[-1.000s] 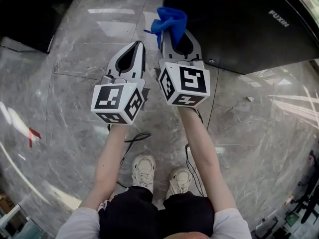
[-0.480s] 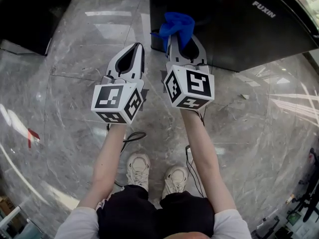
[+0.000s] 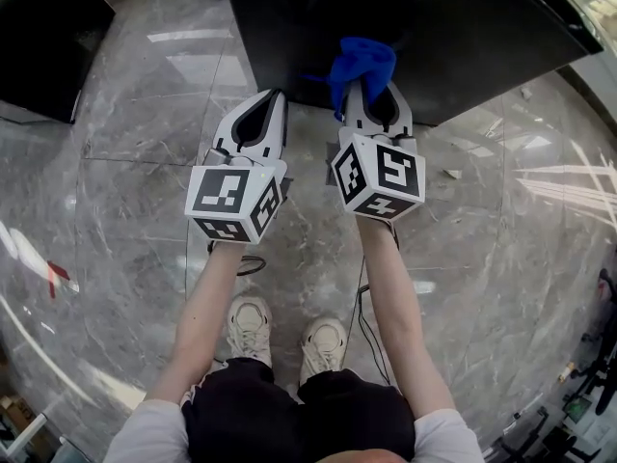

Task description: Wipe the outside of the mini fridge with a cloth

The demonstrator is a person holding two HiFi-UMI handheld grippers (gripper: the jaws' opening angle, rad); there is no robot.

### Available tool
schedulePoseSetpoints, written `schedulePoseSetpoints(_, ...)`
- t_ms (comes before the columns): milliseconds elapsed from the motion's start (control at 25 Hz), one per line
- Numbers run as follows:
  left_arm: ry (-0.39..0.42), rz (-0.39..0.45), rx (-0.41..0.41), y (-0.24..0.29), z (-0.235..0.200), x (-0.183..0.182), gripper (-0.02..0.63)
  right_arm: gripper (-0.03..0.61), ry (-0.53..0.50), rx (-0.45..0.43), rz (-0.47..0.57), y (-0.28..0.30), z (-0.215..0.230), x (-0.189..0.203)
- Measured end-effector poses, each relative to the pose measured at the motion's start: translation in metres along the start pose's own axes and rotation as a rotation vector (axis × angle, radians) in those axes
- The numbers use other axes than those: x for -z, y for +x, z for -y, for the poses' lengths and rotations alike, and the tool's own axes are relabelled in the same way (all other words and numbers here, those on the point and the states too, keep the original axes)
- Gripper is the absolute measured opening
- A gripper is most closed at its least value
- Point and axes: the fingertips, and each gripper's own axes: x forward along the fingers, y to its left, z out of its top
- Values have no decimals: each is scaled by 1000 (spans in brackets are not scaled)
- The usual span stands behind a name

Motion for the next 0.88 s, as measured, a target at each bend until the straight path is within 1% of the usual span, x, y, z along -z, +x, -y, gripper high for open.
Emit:
schedulePoseSetpoints(120,-8,1,22,11,17,5,5,75,-17,37,0,-10,26,-3)
schedulePoseSetpoints(320,-21,-9,73,38,54,15,5,75,-87,78,9,-26,64,-15)
schedulePoseSetpoints(520,-20,-10,120,56,85,17,5,75,-64,153,21,-41,115,-24)
schedulePoseSetpoints(640,-7,-17,142,57,99,20,5,75,-62,180,11,-47,136,-25)
schedulePoseSetpoints(880,6,-18,148,55,105,20,5,75,-53,235,9,-55,165,-26)
